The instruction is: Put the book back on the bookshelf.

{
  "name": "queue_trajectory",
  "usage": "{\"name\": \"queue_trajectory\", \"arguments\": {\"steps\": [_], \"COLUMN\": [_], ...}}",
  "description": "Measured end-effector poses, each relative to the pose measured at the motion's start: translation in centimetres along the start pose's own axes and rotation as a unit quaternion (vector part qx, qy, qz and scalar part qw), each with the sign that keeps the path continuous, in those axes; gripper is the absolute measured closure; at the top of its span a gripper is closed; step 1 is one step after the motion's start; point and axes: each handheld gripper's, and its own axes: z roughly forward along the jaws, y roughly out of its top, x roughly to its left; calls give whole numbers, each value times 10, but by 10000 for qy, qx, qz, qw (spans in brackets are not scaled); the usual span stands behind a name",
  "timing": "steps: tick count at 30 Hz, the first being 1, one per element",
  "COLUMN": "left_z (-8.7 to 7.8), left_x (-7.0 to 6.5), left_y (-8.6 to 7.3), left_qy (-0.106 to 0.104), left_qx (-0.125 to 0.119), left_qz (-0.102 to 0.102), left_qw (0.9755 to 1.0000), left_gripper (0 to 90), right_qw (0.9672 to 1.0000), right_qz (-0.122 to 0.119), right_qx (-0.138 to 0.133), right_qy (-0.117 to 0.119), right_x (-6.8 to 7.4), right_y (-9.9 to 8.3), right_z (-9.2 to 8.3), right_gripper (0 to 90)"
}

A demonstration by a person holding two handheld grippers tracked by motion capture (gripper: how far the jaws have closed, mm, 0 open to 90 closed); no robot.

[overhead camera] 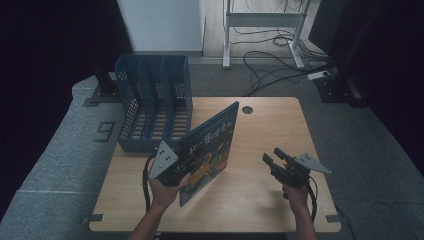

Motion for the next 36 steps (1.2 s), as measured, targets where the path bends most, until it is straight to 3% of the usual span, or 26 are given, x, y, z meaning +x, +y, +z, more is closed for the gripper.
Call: {"name": "queue_trajectory", "arguments": {"steps": [7,27,33,36], "left_z": [-7,-18,-20,-21], "left_x": [7,20,25,25], "left_y": [7,22,23,24], "left_qy": [15,160,39,78], "left_qx": [-86,-161,-203,-217], "left_qz": [-57,31,-160,-121], "left_qw": [9999,9997,9997,9997], "left_gripper": [822,823,822,822], "right_qw": [10000,9999,9999,9999], "right_qz": [33,91,76,87], "right_qx": [-9,30,74,74], "right_qy": [-47,-56,-53,-63], "right_x": [-1,-3,-3,-2], "right_y": [-1,-3,-4,-4], "right_z": [0,1,2,2], "right_gripper": [415,415,415,415]}}
